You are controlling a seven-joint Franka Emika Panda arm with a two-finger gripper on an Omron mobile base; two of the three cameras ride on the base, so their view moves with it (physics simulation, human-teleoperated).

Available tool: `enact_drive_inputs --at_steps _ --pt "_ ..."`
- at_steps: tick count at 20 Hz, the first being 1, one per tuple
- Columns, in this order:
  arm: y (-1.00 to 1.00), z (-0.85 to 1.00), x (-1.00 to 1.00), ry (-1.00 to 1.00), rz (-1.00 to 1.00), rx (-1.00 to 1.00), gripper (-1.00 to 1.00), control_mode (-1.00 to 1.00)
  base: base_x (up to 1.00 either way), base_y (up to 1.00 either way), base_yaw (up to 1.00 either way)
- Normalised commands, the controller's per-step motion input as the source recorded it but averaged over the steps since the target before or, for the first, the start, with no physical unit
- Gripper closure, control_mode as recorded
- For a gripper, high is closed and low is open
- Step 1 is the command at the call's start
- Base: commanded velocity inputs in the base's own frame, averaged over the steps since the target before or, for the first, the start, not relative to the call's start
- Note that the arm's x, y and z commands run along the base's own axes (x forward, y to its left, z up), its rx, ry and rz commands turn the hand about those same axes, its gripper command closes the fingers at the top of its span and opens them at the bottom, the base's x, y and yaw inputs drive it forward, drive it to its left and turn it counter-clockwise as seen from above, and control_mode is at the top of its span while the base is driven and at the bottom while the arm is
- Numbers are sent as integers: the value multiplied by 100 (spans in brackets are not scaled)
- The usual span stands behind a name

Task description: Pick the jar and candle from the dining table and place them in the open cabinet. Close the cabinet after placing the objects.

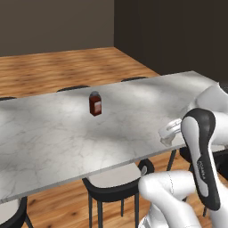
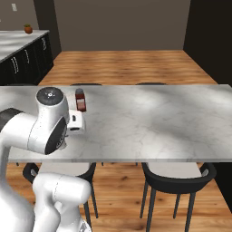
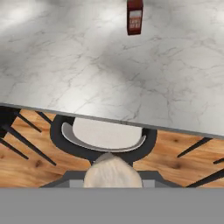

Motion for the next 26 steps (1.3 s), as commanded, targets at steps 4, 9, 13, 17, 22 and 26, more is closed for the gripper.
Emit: enact_drive_inputs --at_steps 4,9,13,17,22,26 --pt "0 61 -53 -1 0 -5 100 -100 0 0 0" --pt "0 61 -42 -1 -2 -12 100 -100 0 0 0" --pt "0 45 -29 0 -7 -13 100 -100 0 0 0" --pt "0 5 -4 0 -5 -4 100 -100 0 0 0" --pt "0 0 0 0 0 0 100 -100 0 0 0" --pt "0 0 0 0 0 0 100 -100 0 0 0"
